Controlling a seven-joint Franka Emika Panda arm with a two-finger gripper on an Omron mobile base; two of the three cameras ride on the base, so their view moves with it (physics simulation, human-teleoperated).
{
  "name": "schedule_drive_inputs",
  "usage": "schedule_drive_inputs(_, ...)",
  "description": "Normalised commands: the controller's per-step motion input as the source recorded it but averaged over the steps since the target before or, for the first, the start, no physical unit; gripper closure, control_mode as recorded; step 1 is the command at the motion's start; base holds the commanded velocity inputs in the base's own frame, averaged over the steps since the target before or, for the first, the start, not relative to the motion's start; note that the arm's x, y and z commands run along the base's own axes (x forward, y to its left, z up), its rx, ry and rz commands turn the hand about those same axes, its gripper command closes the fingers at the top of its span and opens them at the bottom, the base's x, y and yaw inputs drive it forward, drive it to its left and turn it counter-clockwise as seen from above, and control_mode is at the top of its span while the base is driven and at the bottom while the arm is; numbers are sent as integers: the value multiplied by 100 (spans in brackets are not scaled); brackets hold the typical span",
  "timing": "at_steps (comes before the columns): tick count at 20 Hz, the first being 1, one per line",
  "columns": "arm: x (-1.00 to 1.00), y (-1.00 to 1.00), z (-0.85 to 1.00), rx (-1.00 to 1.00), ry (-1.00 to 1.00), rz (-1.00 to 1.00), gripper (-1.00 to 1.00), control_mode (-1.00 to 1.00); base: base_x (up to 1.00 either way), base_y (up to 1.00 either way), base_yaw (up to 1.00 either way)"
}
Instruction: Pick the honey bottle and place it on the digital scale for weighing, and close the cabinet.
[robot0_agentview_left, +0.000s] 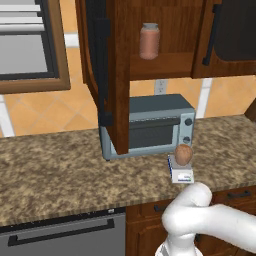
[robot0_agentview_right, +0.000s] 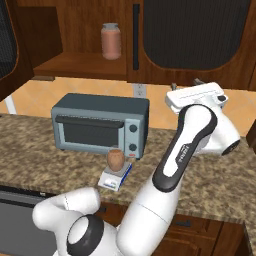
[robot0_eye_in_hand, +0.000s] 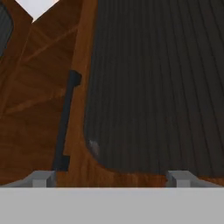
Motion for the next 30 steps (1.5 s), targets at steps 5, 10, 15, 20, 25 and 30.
schedule_drive_inputs(5,-66,100,14,0,-25,-6,-100,-100,0,0,0)
schedule_drive_inputs(10,-7,100,0,4,-27,-15,-100,-100,0,0,0)
schedule_drive_inputs(15,0,100,-2,7,-24,-13,-100,-100,0,0,0)
schedule_drive_inputs(20,-2,100,-15,8,-24,-11,-100,-100,0,0,0)
schedule_drive_inputs(25,-34,65,-40,0,-9,-9,-100,-100,0,0,0)
schedule_drive_inputs(30,-100,-10,0,1,2,0,-100,-100,0,0,0)
